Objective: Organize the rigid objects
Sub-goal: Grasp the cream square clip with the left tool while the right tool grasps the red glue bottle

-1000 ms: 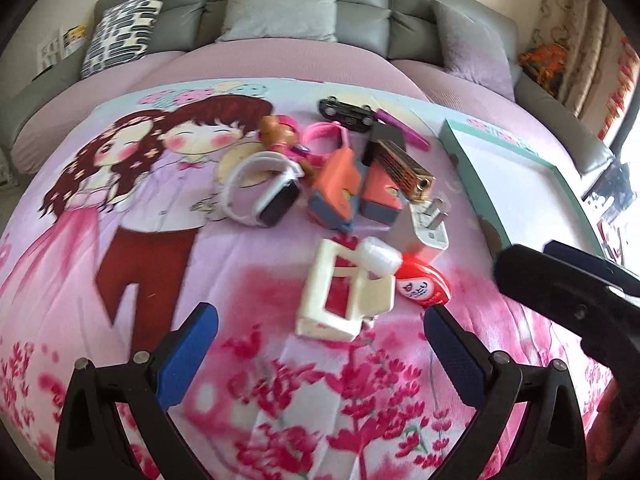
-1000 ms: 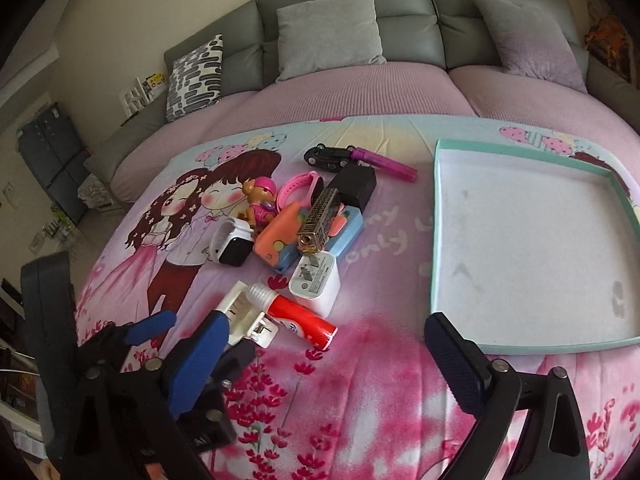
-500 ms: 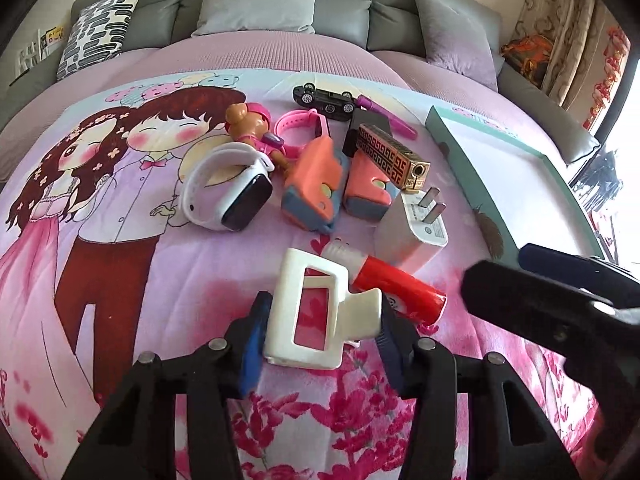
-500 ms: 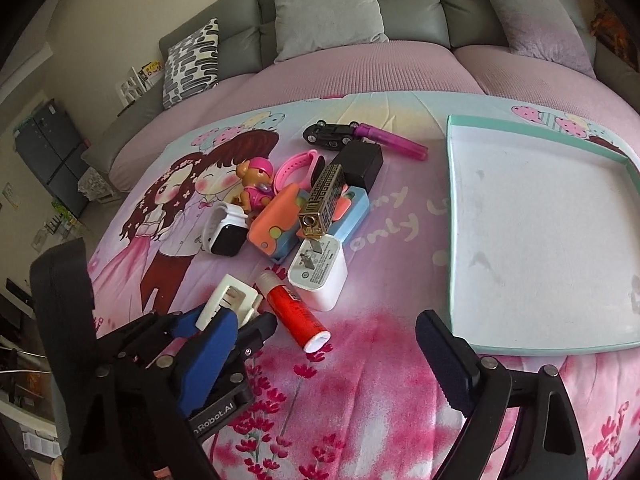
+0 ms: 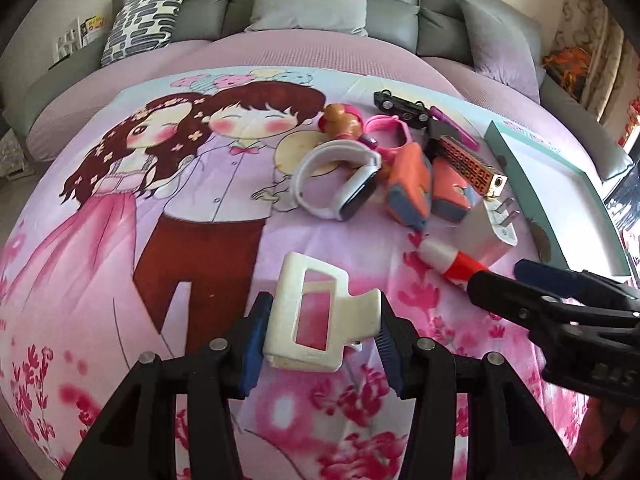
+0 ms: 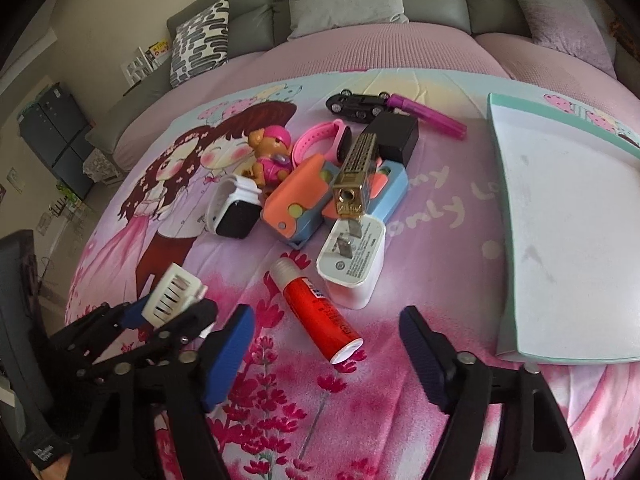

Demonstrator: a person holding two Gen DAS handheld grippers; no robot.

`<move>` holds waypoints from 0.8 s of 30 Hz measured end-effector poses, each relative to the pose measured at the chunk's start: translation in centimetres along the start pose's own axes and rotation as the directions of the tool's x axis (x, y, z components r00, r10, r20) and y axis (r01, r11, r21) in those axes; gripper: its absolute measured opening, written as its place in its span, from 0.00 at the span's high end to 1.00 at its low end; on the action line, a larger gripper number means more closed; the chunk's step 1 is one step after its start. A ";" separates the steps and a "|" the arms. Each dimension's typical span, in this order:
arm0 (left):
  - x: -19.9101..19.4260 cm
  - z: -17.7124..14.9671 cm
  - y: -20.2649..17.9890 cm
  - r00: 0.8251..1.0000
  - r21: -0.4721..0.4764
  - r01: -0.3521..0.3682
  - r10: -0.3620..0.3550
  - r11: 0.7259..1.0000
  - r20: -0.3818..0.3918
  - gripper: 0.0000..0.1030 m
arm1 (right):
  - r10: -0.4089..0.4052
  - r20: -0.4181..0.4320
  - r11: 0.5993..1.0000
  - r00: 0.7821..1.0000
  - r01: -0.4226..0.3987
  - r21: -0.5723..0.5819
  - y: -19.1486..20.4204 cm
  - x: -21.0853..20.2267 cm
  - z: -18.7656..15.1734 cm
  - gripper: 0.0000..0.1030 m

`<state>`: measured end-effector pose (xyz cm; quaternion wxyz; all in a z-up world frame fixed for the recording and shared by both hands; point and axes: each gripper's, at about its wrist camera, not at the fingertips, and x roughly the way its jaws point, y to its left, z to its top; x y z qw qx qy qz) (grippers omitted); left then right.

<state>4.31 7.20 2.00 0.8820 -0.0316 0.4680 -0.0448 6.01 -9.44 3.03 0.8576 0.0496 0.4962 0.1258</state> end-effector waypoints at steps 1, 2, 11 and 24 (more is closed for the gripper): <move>0.1 0.0 0.2 1.000 -0.006 -0.005 0.005 1.000 -0.004 0.51 | -0.002 -0.007 1.000 1.000 0.002 -0.004 0.0 0.3 0.0 0.35; 0.2 0.0 0.3 1.000 -0.009 -0.003 0.003 1.000 -0.005 0.51 | -0.005 -0.011 1.000 1.000 0.005 -0.008 0.0 0.6 0.0 0.37; 0.6 -0.3 0.3 1.000 -0.002 -0.011 0.011 1.000 -0.022 0.52 | 0.037 -0.046 0.997 0.998 -0.040 -0.063 1.3 1.4 -0.5 0.53; 0.8 -0.2 0.5 1.000 -0.015 -0.006 0.005 1.000 -0.027 0.53 | 0.023 -0.049 0.995 0.999 -0.027 -0.094 2.1 2.8 0.4 0.55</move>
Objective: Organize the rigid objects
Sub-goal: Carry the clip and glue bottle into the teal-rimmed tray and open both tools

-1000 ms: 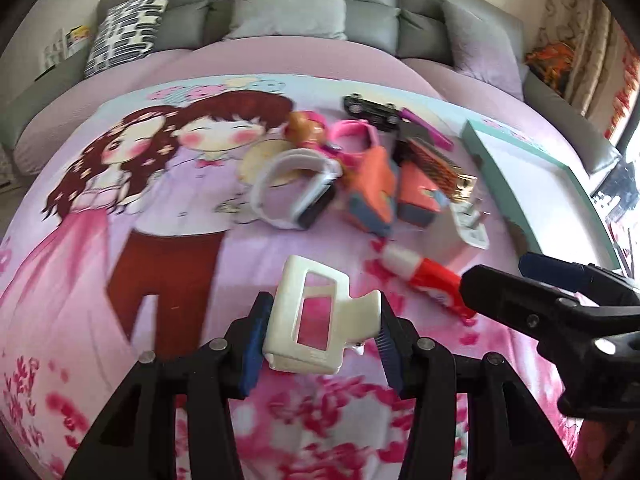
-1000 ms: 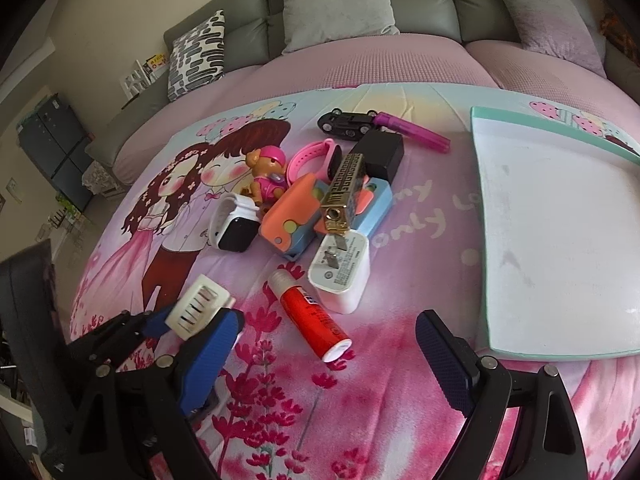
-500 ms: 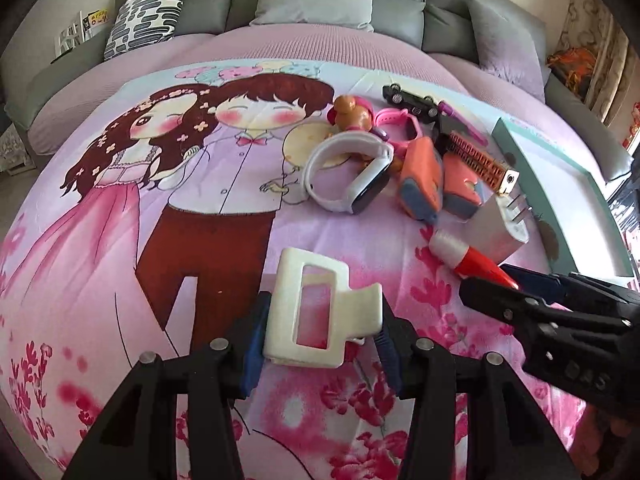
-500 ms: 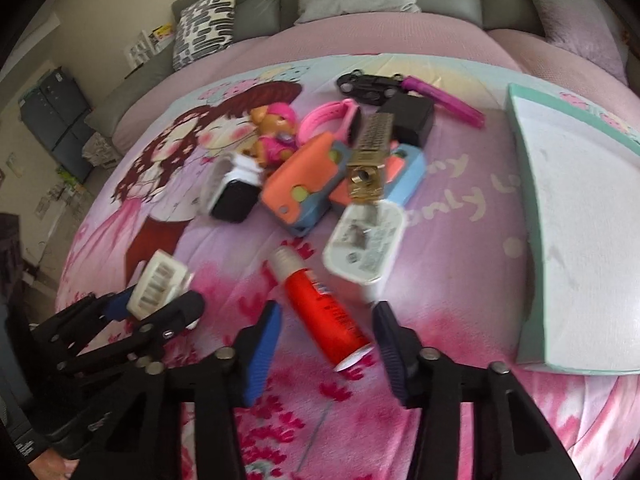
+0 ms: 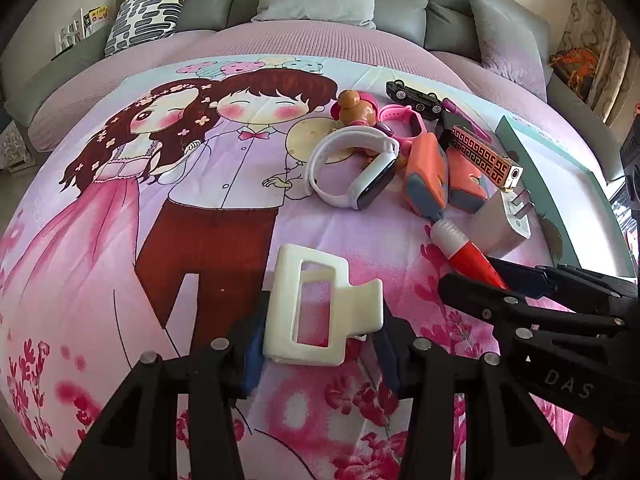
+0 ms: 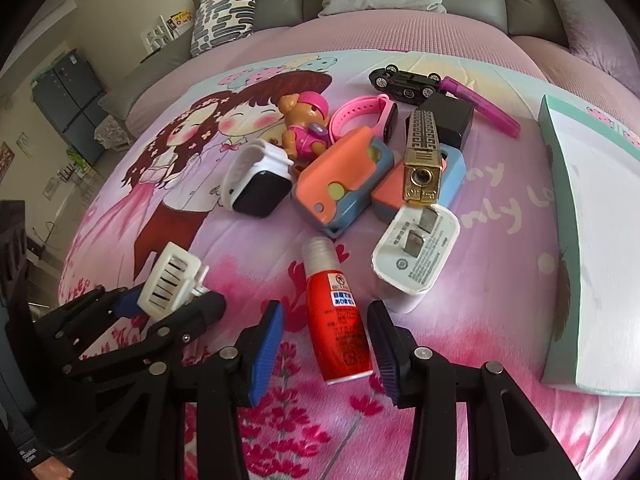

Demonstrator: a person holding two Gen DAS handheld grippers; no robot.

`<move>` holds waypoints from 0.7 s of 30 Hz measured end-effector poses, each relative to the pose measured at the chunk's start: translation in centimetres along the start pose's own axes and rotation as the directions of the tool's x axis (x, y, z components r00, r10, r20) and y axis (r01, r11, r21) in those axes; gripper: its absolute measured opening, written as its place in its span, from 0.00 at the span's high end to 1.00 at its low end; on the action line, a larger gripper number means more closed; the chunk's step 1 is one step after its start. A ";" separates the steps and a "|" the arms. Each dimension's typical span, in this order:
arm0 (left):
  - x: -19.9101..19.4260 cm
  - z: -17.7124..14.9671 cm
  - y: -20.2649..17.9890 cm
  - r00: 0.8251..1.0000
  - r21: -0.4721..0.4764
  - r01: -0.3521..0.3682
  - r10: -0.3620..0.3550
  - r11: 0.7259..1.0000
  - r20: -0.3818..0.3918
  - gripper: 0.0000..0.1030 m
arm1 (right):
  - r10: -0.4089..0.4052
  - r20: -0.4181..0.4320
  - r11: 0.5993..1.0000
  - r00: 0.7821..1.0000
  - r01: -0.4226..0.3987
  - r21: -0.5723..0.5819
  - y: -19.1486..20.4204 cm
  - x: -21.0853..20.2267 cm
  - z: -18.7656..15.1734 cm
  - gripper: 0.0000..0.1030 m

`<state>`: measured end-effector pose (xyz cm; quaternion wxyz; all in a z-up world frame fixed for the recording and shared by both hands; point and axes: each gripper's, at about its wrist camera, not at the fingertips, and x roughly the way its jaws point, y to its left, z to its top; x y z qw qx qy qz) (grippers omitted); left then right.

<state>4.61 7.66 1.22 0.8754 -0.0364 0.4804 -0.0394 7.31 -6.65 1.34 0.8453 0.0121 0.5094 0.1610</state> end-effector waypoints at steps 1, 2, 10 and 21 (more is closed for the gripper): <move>0.0 0.0 0.0 1.000 -0.001 -0.001 0.001 1.000 0.000 0.53 | -0.002 0.001 1.000 1.000 0.002 -0.001 0.0 0.0 0.0 0.55; 0.0 0.0 0.0 1.000 0.000 -0.002 0.002 1.000 0.000 0.53 | -0.007 0.001 1.000 1.000 0.007 -0.005 0.0 0.0 0.0 0.55; -0.4 0.2 -0.5 1.000 0.004 -0.005 0.005 1.000 0.001 0.54 | -0.004 0.030 1.000 1.000 0.004 0.002 -0.3 -0.8 -0.4 0.73; -3.4 1.5 -2.7 0.995 0.072 -0.065 0.060 0.995 0.073 0.54 | 0.068 0.137 0.994 0.988 -0.078 0.070 -1.6 -5.9 -0.4 0.73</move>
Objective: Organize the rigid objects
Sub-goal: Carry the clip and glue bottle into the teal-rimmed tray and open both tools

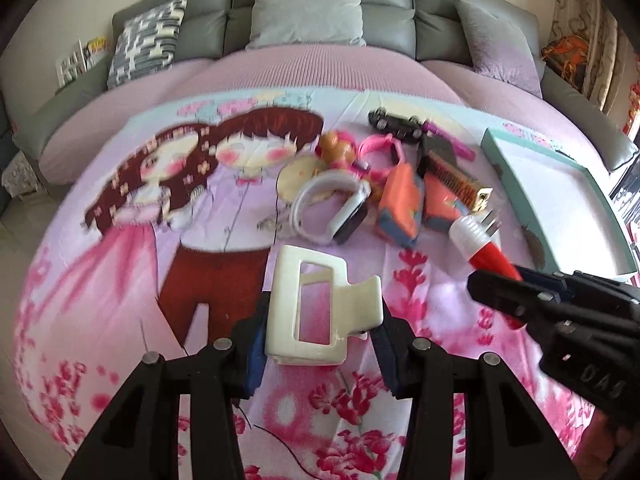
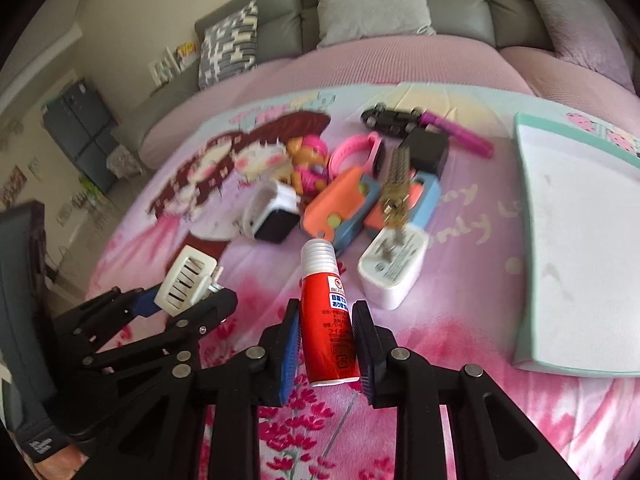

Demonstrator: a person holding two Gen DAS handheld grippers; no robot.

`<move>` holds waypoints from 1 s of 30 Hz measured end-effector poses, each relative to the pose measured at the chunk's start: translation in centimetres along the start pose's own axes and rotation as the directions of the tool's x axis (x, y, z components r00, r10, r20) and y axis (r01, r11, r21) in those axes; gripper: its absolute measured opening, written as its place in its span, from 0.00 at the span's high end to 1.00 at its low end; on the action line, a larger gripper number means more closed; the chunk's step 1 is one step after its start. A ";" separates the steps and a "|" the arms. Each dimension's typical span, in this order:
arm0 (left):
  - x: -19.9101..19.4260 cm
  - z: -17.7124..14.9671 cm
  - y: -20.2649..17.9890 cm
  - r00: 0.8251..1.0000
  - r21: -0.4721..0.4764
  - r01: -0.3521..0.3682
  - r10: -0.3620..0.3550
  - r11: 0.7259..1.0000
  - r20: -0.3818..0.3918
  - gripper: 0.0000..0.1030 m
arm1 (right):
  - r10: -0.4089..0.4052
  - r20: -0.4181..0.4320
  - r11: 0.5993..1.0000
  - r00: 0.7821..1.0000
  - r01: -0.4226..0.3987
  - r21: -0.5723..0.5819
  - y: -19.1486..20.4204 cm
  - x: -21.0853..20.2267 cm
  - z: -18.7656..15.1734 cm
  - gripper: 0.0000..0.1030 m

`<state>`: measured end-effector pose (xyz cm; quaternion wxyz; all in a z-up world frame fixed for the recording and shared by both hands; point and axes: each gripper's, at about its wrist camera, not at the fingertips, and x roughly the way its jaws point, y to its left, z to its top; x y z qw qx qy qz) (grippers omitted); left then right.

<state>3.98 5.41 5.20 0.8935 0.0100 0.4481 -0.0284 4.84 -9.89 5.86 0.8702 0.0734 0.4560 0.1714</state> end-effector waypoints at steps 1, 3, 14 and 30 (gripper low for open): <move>-0.5 0.4 -0.3 1.000 0.006 -0.001 0.001 1.000 0.013 0.54 | -0.001 0.021 1.000 1.000 0.001 0.004 -0.2 -0.7 0.4 0.73; -1.2 1.4 -1.0 0.999 0.017 -0.001 0.000 1.000 0.037 0.54 | -0.015 0.062 1.000 0.998 0.014 0.009 -0.6 -2.1 1.2 0.73; -4.0 7.8 -7.6 0.987 0.073 0.059 -0.069 0.996 0.145 0.54 | -0.193 0.219 0.980 0.957 0.178 0.087 -6.7 -8.2 6.8 0.73; 0.0 11.9 -21.0 0.974 0.131 0.196 -0.209 0.972 0.090 0.54 | -0.439 0.172 0.882 0.882 0.386 0.271 -19.3 -11.4 7.1 0.73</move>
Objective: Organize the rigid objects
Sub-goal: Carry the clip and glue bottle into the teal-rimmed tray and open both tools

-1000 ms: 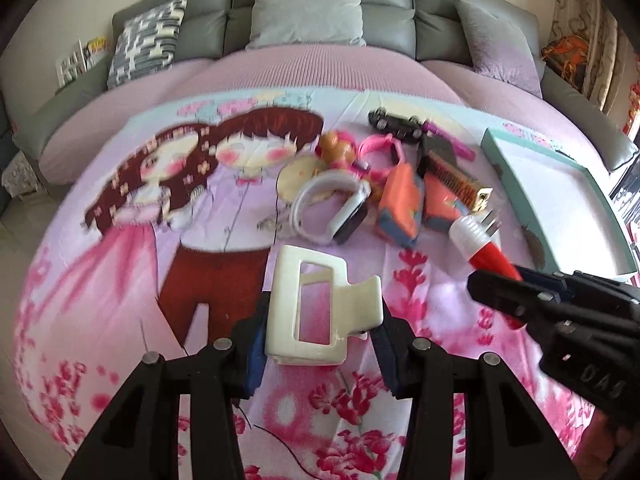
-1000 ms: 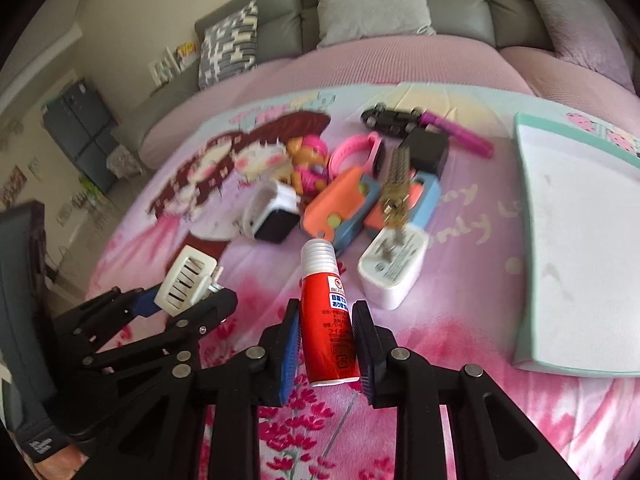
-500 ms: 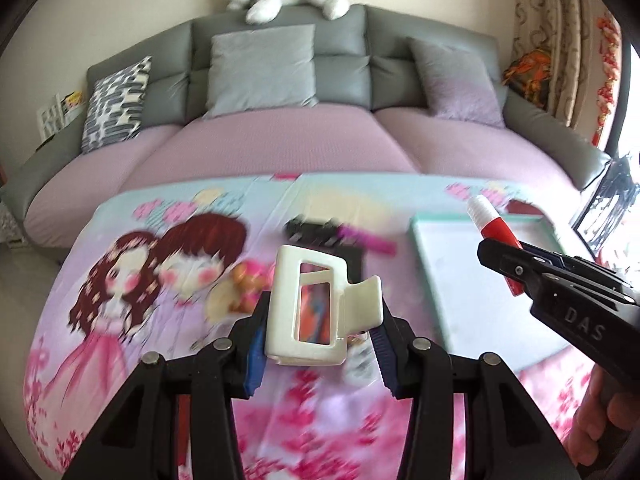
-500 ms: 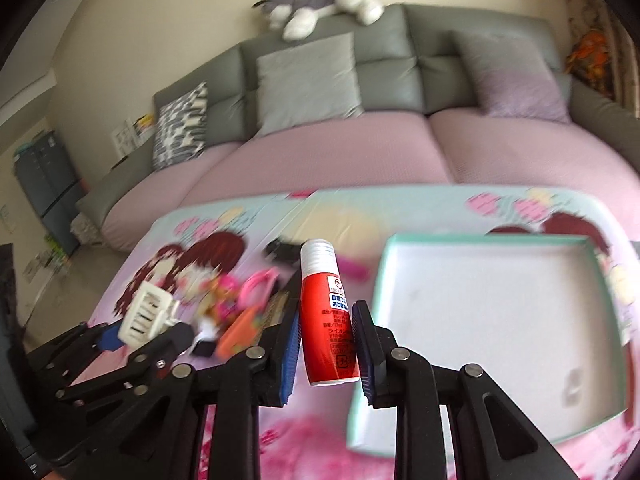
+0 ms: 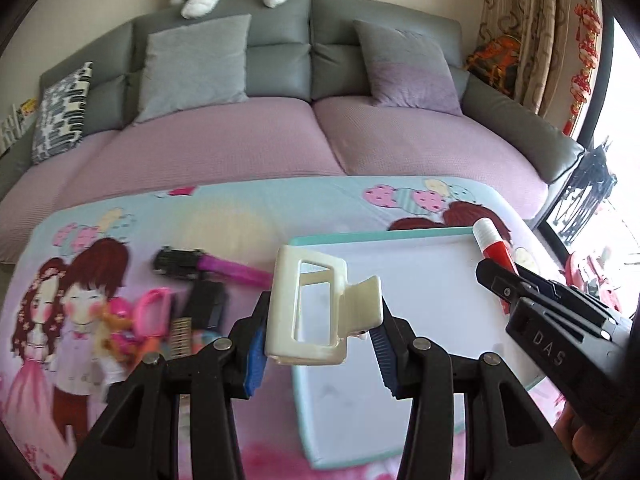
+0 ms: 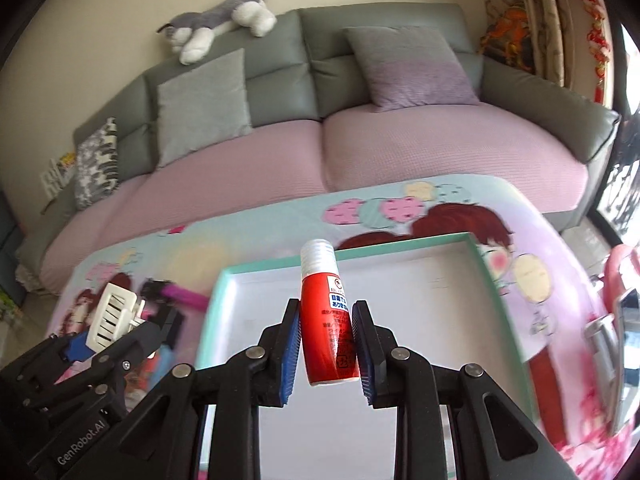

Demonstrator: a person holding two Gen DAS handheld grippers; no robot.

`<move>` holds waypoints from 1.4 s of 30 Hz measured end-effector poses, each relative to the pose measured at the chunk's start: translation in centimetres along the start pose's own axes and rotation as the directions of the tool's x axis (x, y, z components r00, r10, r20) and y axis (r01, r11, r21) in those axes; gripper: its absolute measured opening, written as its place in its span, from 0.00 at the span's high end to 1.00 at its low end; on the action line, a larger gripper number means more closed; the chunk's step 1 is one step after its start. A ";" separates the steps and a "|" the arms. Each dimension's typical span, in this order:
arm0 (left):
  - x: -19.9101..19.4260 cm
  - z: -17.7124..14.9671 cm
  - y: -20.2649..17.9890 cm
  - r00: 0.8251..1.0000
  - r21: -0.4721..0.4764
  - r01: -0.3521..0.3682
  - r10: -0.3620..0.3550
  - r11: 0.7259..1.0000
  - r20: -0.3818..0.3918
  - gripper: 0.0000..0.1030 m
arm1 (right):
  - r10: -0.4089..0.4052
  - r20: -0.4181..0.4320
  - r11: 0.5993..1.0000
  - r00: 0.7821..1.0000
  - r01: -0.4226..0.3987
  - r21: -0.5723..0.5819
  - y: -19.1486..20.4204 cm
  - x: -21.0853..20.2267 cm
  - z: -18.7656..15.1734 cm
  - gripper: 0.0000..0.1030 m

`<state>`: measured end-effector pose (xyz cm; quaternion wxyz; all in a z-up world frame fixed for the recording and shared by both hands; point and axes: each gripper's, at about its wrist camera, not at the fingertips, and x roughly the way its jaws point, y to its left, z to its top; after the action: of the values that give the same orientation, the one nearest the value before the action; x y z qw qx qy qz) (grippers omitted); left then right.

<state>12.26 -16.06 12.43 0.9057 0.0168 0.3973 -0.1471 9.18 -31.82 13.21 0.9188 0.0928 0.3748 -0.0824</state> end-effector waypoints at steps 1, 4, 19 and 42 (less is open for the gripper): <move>0.7 0.1 -0.6 1.000 -0.003 0.008 -0.008 1.000 -0.007 0.54 | -0.013 -0.007 1.000 1.000 0.013 0.006 -0.7 0.3 -0.1 0.73; 2.8 0.2 -2.1 0.999 0.002 0.013 -0.013 1.000 -0.035 0.54 | -0.015 -0.038 1.000 0.999 0.016 0.026 -2.5 1.5 -0.4 0.73; 10.5 -1.2 -4.5 0.983 -0.006 -0.007 0.006 1.000 -0.186 0.54 | -0.062 -0.181 0.996 0.982 0.073 0.055 -4.9 7.1 -2.2 0.73; 11.1 -2.1 -5.2 0.971 0.043 -0.003 0.013 0.999 -0.239 0.42 | -0.141 -0.213 0.989 0.967 0.147 0.012 -4.9 7.3 -2.2 0.71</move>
<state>16.41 -23.52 3.45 0.8511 0.0552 0.5004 -0.1487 11.76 -36.67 6.01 0.8638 0.0865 0.4751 -0.1439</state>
